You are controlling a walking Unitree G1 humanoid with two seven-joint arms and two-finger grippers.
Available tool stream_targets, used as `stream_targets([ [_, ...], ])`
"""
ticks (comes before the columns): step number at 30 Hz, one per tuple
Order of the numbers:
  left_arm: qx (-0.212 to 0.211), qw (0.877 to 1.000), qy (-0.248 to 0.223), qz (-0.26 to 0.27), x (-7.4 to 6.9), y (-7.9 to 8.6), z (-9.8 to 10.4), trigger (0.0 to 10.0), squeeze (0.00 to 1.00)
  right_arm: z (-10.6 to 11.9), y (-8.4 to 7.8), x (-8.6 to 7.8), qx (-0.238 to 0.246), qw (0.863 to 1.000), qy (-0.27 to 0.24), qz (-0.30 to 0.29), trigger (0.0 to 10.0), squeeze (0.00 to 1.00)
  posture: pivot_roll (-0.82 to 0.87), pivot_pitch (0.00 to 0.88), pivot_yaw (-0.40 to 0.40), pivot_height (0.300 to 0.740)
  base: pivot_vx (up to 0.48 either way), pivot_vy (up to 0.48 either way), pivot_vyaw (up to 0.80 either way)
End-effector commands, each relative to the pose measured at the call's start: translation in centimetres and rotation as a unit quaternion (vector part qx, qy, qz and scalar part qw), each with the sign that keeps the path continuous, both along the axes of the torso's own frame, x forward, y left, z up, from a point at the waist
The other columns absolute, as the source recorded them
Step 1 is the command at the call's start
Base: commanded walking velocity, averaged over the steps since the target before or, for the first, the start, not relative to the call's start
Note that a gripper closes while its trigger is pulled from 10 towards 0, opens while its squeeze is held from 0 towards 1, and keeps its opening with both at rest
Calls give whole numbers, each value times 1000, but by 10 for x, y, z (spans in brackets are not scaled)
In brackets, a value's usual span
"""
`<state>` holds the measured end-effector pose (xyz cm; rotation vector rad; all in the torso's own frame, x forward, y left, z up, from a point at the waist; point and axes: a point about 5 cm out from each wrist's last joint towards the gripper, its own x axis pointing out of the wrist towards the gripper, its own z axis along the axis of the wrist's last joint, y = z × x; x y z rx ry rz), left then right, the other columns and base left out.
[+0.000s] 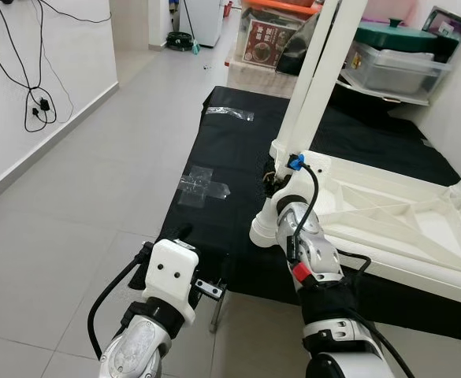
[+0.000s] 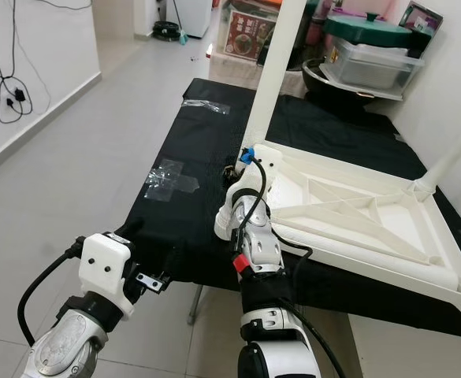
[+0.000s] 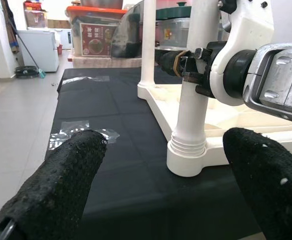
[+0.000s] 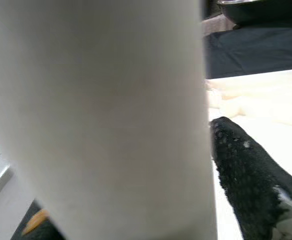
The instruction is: Building children table
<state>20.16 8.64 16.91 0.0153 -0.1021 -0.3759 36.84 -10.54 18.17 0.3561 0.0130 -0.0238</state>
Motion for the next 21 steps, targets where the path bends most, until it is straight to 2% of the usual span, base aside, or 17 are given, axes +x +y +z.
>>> stream_targets([
  [1,3,1000,7,-2,0,-1,-5,10000,0,-11,10,-5,34,998,-2,45,10000,455,100,11,-147,740,0,0,0],
  [2,3,1000,7,-2,0,-1,-5,10000,0,-11,10,-5,34,998,-2,45,10000,455,100,11,-147,740,0,0,0],
  [3,2,1000,7,-3,0,-2,-4,10000,0,-7,6,-2,44,987,-33,152,10000,0,108,17,-153,740,0,0,0],
  [6,2,1000,7,-3,0,-2,-4,10000,0,-7,6,-2,44,987,-33,152,10000,0,108,17,-153,740,0,0,0],
  [7,2,1000,6,-3,1,-2,-4,10000,0,-4,0,-1,43,956,-52,285,10000,0,107,21,-153,740,0,0,0],
  [8,2,1000,6,-3,1,-2,-4,10000,0,-4,0,-1,43,956,-52,285,10000,0,107,21,-153,740,0,0,0],
  [9,3,1000,6,-3,1,-2,-5,10000,0,-2,-2,-7,30,900,-51,431,10000,0,116,10,-157,740,0,0,0],
  [10,4,1000,6,-3,1,-2,-5,10000,0,0,-5,-15,12,843,-45,536,10000,0,120,8,-159,740,0,0,0],
  [11,4,1000,6,-3,1,-2,-5,10000,0,0,-5,-15,12,843,-45,536,10000,0,120,8,-159,740,0,0,0],
  [12,4,1000,6,-3,1,-2,-5,10000,0,0,-6,-20,-1,806,-36,591,10000,0,120,8,-159,740,0,0,0],
  [13,4,1000,6,-3,1,-2,-5,10000,0,0,-6,-20,-1,806,-36,591,10000,0,120,8,-159,740,0,0,0],
  [14,5,1000,6,-3,1,-3,-5,10000,0,1,-5,-21,-24,786,-35,617,10000,0,128,9,-163,740,0,0,0],
  [15,5,1000,6,-3,0,-3,-5,10000,0,1,-1,-18,-49,785,-37,617,10000,0,130,13,-164,740,0,0,0],
  [16,5,1000,6,-3,0,-3,-5,10000,0,1,-1,-18,-49,785,-37,617,10000,0,130,13,-164,740,0,0,0],
  [18,5,1000,6,-2,0,-2,-5,10000,0,2,2,-13,-72,789,-40,609,10000,0,133,16,-165,740,0,0,0],
  [20,5,1000,5,0,0,-2,-4,10000,0,6,9,-3,-106,806,-53,580,10000,0,137,20,-165,740,0,0,0],
  [21,6,1000,5,1,0,-1,-4,10000,0,8,12,2,-114,824,-54,553,0,0,138,21,-167,740,0,0,0],
])
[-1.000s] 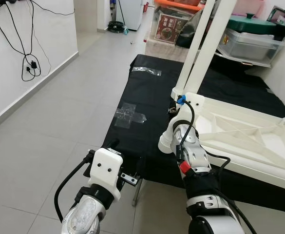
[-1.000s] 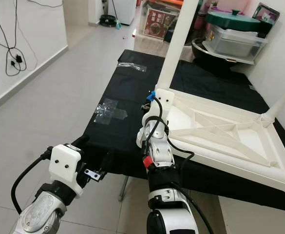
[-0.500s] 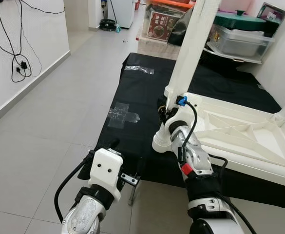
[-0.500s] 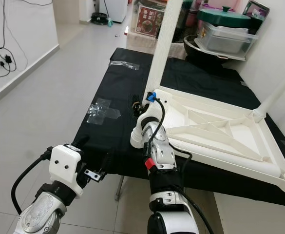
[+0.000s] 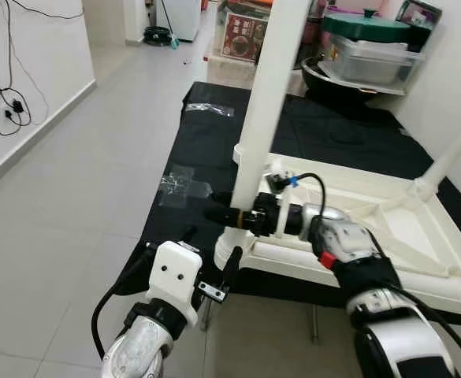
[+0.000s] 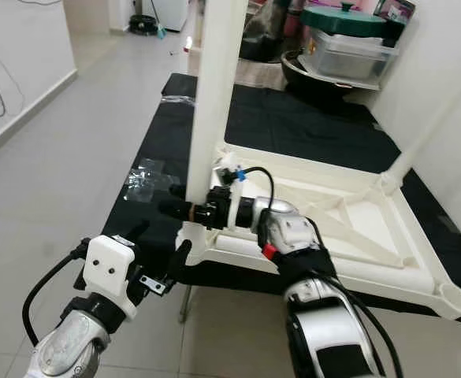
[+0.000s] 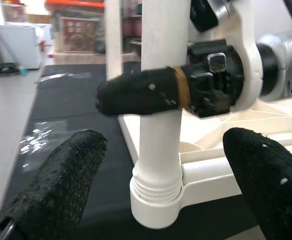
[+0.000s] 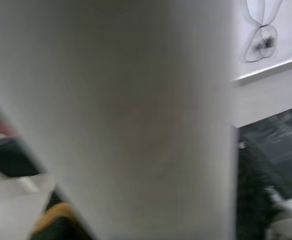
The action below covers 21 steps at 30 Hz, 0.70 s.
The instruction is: Building children table
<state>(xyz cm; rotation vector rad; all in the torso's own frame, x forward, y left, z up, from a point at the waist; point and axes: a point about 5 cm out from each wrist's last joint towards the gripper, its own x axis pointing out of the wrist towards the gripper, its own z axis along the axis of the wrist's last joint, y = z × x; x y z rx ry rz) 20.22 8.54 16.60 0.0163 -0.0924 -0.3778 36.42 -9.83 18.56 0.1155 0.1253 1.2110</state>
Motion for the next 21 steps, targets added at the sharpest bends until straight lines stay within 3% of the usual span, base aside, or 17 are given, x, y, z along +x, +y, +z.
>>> stream_targets([
  [1,5,1000,0,2,-1,0,-1,10000,0,5,6,9,-15,999,-23,-46,0,0,138,21,-167,740,0,0,0],
  [5,4,1000,-1,4,0,0,0,10000,0,8,1,14,-7,996,-37,-83,0,0,135,25,-168,740,0,0,0],
  [6,2,1000,-1,5,0,0,0,10000,0,8,-5,19,-15,989,-50,-139,0,0,134,25,-168,740,0,0,0],
  [10,1,1000,0,5,0,0,0,10000,0,8,-8,20,-20,987,-55,-150,0,0,134,25,-168,740,0,0,0],
  [11,2,1000,-1,4,0,0,-1,10000,0,8,-13,25,-9,976,-52,-209,0,0,121,25,-162,740,0,0,0],
  [13,2,1000,-1,1,0,-1,-1,10000,0,2,-27,33,9,930,-22,-367,0,0,119,24,-161,740,0,0,0],
  [14,2,1000,-1,1,0,-1,-1,10000,0,-1,-31,34,12,914,-12,-405,0,0,119,24,-161,740,0,0,0],
  [15,2,1000,-1,0,1,-1,-1,10000,0,-8,-37,31,18,869,-2,-494,0,0,113,24,-155,740,0,0,0],
  [16,2,1000,-1,0,1,-1,-1,10000,0,-8,-37,31,18,869,-2,-494,0,0,113,24,-155,740,0,0,0],
  [17,2,1000,-1,-1,1,-1,-1,10000,0,-15,-45,24,24,807,12,-590,0,0,113,24,-155,740,0,0,0],
  [18,2,1000,-1,-2,1,-2,-1,10000,0,-21,-44,16,32,774,28,-632,0,0,116,22,-153,740,0,0,0],
  [19,2,1000,-1,-2,1,-2,-1,10000,0,-21,-44,16,32,774,28,-632,0,0,116,22,-153,740,0,0,0],
  [21,2,1000,-2,-2,1,-2,-1,10000,0,-25,-41,7,39,746,45,-663,0,0,116,22,-153,740,0,0,0],
])
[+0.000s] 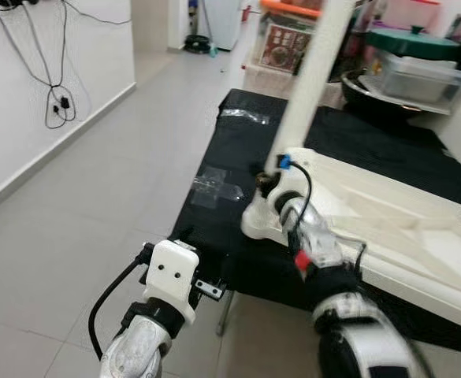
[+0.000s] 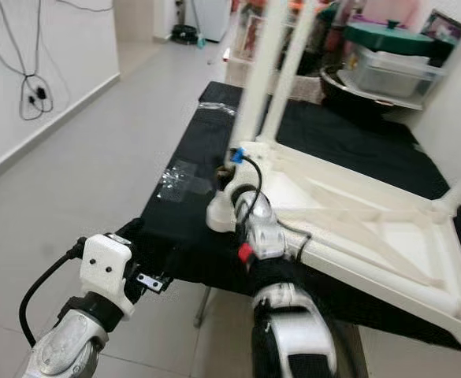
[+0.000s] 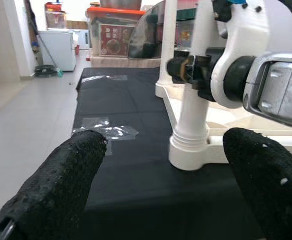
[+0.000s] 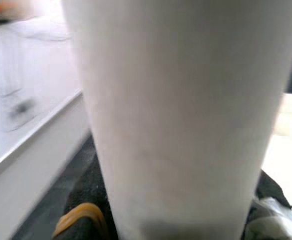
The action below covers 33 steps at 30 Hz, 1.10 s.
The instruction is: Building children table
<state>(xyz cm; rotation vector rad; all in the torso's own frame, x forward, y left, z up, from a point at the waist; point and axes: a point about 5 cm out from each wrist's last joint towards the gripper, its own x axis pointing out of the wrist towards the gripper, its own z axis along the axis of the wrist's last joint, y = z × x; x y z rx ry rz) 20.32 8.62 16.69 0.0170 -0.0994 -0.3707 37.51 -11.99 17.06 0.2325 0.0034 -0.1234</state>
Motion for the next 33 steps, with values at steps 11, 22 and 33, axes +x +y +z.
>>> stream_targets([
  [11,7,1000,2,-3,1,-1,-3,10000,0,-7,40,-10,85,993,-1,85,10000,1000,116,21,-158,740,0,0,0],
  [22,6,1000,1,-3,1,-1,-3,10000,0,13,22,-7,64,919,-59,386,10000,0,108,14,-155,740,0,0,0],
  [33,4,1000,-4,-1,0,-1,0,10000,0,18,29,-14,3,781,-36,624,10000,0,131,9,-174,740,0,0,0],
])
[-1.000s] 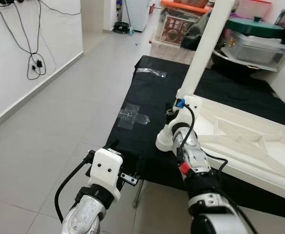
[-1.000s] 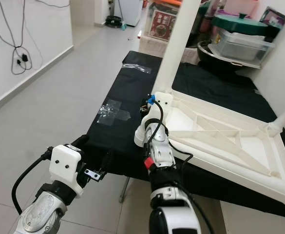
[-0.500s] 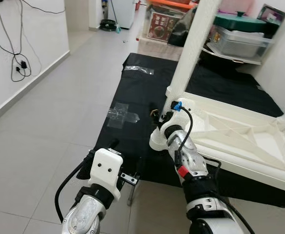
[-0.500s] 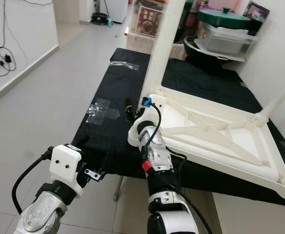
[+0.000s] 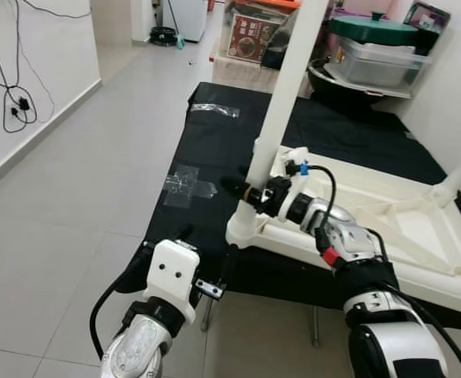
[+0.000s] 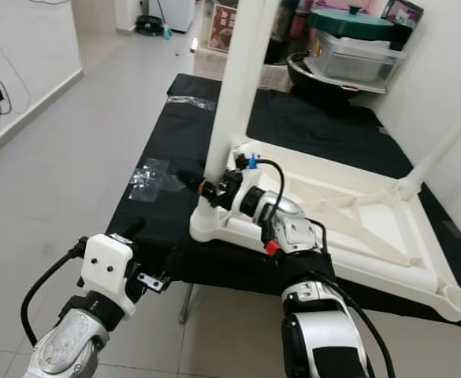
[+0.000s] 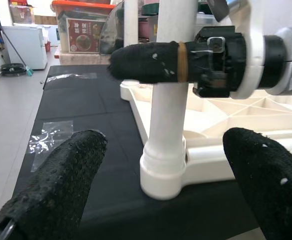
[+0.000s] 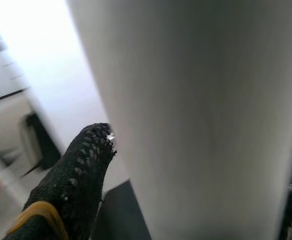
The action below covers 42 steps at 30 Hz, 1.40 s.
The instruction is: Building children table
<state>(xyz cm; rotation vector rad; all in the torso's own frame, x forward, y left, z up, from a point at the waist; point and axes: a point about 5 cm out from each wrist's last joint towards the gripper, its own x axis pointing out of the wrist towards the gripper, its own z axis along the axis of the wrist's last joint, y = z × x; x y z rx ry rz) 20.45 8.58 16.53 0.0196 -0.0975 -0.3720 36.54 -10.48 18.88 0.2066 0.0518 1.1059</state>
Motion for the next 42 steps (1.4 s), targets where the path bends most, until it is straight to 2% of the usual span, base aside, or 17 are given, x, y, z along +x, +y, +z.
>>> stream_targets([
  [1,2,1000,-5,-1,-1,0,1,10000,0,0,14,-5,-6,998,6,66,10000,0,131,9,-174,740,0,0,0],
  [4,4,1000,-4,-1,-2,-1,1,10000,0,-6,22,-9,-54,991,-16,125,10000,0,142,16,-178,740,0,0,0],
  [5,5,1000,-3,0,-3,0,1,10000,0,-8,26,-6,-73,990,-20,117,0,0,143,21,-181,740,0,0,0],
  [13,6,1000,-2,3,-3,0,1,10000,0,-3,28,9,-76,996,-55,4,0,0,141,24,-178,740,0,0,0],
  [19,4,1000,-1,1,-2,-1,0,10000,0,-3,9,24,-60,980,-30,-187,0,0,128,24,-173,740,0,0,0],
  [23,4,1000,-2,-1,-1,-1,-1,10000,0,-13,-6,27,-49,931,8,-362,0,0,116,23,-170,740,0,0,0],
  [24,5,1000,-2,-2,-1,-2,-1,10000,0,-18,-12,25,-48,898,25,-438,0,0,116,21,-167,740,0,0,0],
  [25,5,1000,-2,-2,-1,-2,-1,10000,0,-18,-12,25,-48,898,25,-438,0,0,116,21,-167,740,0,0,0],
  [27,5,1000,-3,-3,-1,-2,-1,10000,0,-31,-18,11,-32,820,70,-567,0,0,119,22,-168,740,0,0,0],
  [29,5,1000,-3,-3,-1,-2,-1,10000,0,-31,-18,11,-32,820,70,-567,0,0,119,22,-168,740,0,0,0],
  [30,5,1000,-3,-3,-1,-2,0,10000,0,-37,-18,4,-25,790,92,-606,0,0,119,22,-168,740,0,0,0],
  [32,5,1000,-4,-2,0,-2,0,10000,0,-39,0,-2,1,778,120,-617,0,0,121,19,-169,740,0,0,0],
  [36,6,1000,-4,-3,0,-2,0,10000,0,-36,22,0,43,799,144,-582,1843,0,120,20,-171,740,0,0,0],
  [37,6,1000,-4,-3,0,-2,0,10000,0,-30,28,2,50,819,130,-557,10000,404,119,18,-173,740,0,0,0],
  [38,6,1000,-4,-3,0,-2,0,10000,0,-27,31,3,54,831,119,-540,10000,404,118,19,-170,740,0,0,0],
  [39,6,1000,-4,-3,0,-2,0,10000,0,-25,33,3,53,838,111,-532,10000,1000,118,19,-170,740,0,0,0],
  [42,5,1000,-4,-2,0,-2,0,10000,0,-17,40,2,68,856,95,-504,10000,1000,114,18,-171,740,0,0,0],
])
